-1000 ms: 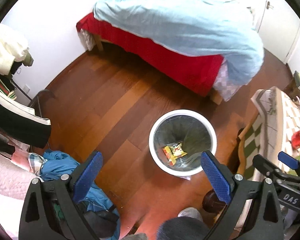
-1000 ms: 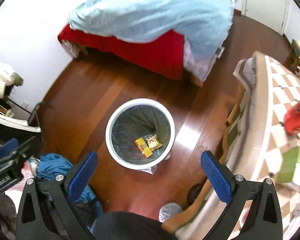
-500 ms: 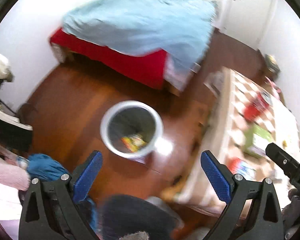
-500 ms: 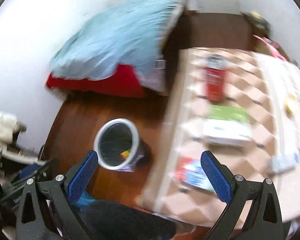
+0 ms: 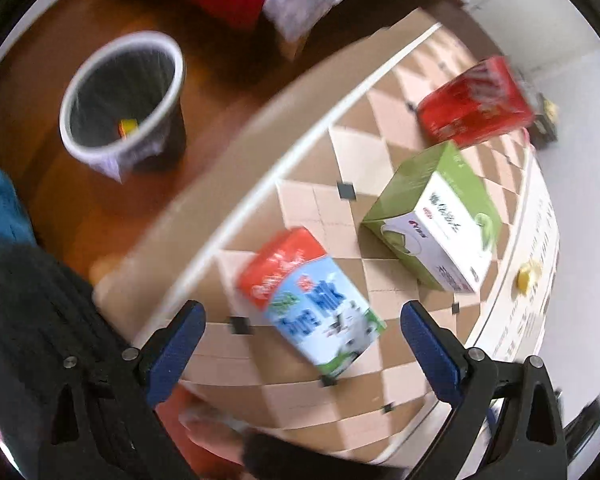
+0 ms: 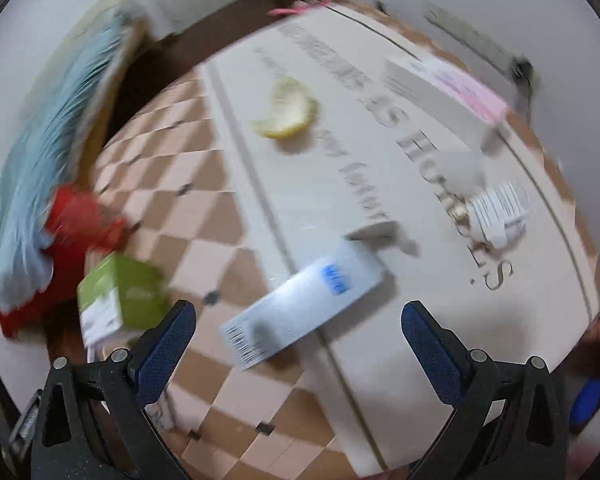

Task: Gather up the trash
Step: 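Grasp the Pure Milk carton with left tool while right tool grasps the white box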

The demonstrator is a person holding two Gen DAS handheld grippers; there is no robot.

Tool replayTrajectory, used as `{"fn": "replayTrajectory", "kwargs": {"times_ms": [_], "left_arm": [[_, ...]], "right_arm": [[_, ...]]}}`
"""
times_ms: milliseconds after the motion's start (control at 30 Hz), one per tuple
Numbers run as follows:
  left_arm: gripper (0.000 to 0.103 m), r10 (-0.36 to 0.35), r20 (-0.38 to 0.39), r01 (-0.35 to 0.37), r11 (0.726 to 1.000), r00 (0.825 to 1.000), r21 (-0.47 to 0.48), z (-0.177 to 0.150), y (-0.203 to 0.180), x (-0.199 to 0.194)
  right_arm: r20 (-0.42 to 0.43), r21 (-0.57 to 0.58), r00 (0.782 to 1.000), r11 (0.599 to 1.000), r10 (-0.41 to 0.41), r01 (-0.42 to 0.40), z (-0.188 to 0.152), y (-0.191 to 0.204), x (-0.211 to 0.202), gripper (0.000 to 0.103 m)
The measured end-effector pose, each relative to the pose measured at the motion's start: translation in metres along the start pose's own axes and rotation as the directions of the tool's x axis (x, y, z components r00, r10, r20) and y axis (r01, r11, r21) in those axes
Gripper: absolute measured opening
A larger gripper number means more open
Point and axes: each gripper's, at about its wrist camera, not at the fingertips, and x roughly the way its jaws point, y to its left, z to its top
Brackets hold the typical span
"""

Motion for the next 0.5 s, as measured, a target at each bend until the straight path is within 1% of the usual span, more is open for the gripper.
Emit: {"fn": "replayTrajectory", "kwargs": {"times_ms": [33, 100, 133, 167, 200, 233, 267, 300, 333, 367, 400, 433, 500], "left_arm": [[0.099, 0.002, -0.011, -0.002, 1.0, 1.0, -0.027, 0.0, -0.002, 0.007], [0.088, 0.013, -0.036, -0.016, 0.996, 0.999, -0.083, 0.003, -0.005, 0.021], [0.084, 0.02, -0.049, -0.025, 0.994, 0.999, -0.103, 0.005, -0.006, 0.027], [0.076, 0.028, -0.062, -0.036, 0.992, 0.998, -0.12, 0.006, -0.006, 0.031], [0.075, 0.039, -0.064, -0.047, 0.99, 0.997, -0.133, 0.006, -0.006, 0.032], [0.07, 0.056, -0.042, -0.061, 0.989, 0.998, -0.137, 0.005, -0.009, 0.031], [0.06, 0.061, -0.037, -0.066, 0.989, 0.997, -0.132, 0.004, -0.011, 0.03], [0.057, 0.072, -0.036, -0.076, 0.989, 0.997, -0.124, 0.004, -0.014, 0.03], [0.057, 0.078, -0.028, -0.081, 0.99, 0.997, -0.115, 0.002, -0.016, 0.03], [0.057, 0.081, -0.022, -0.083, 0.991, 0.996, -0.101, 0.001, -0.017, 0.028], [0.056, 0.09, -0.012, -0.09, 0.993, 0.996, -0.082, -0.001, -0.018, 0.027], [0.056, 0.098, 0.003, -0.097, 0.993, 0.995, -0.064, -0.002, -0.019, 0.025], [0.055, 0.106, 0.021, -0.106, 0.994, 0.994, -0.015, -0.005, -0.017, 0.02]], "right_arm": [[-0.013, 0.035, 1.0, 0.999, 0.0, 0.0, 0.003, -0.007, 0.007, 0.103], [-0.032, 0.085, 0.999, 0.996, 0.002, 0.001, 0.007, -0.015, 0.017, 0.103], [-0.034, 0.101, 0.999, 0.995, 0.0, 0.004, 0.009, -0.016, 0.022, 0.103], [-0.036, 0.113, 0.999, 0.994, -0.003, 0.007, 0.009, -0.015, 0.025, 0.103], [-0.038, 0.12, 0.999, 0.993, -0.008, 0.012, 0.01, -0.015, 0.029, 0.103], [-0.043, 0.128, 0.999, 0.992, -0.011, 0.017, 0.011, -0.014, 0.032, 0.103], [-0.043, 0.129, 0.999, 0.991, -0.019, 0.025, 0.013, -0.013, 0.036, 0.102], [-0.041, 0.122, 0.999, 0.992, -0.025, 0.03, 0.014, -0.011, 0.039, 0.095], [-0.043, 0.108, 0.998, 0.993, -0.034, 0.039, 0.014, -0.008, 0.043, 0.089], [-0.044, 0.091, 0.998, 0.994, -0.047, 0.051, 0.015, -0.005, 0.046, 0.076], [-0.042, 0.079, 0.997, 0.995, -0.063, 0.066, 0.015, -0.003, 0.048, 0.073], [-0.026, 0.053, 0.997, 0.996, -0.071, 0.072, 0.015, 0.002, 0.049, 0.068], [-0.018, 0.018, 0.997, 0.997, -0.075, 0.075, 0.014, 0.005, 0.05, 0.062]]}}
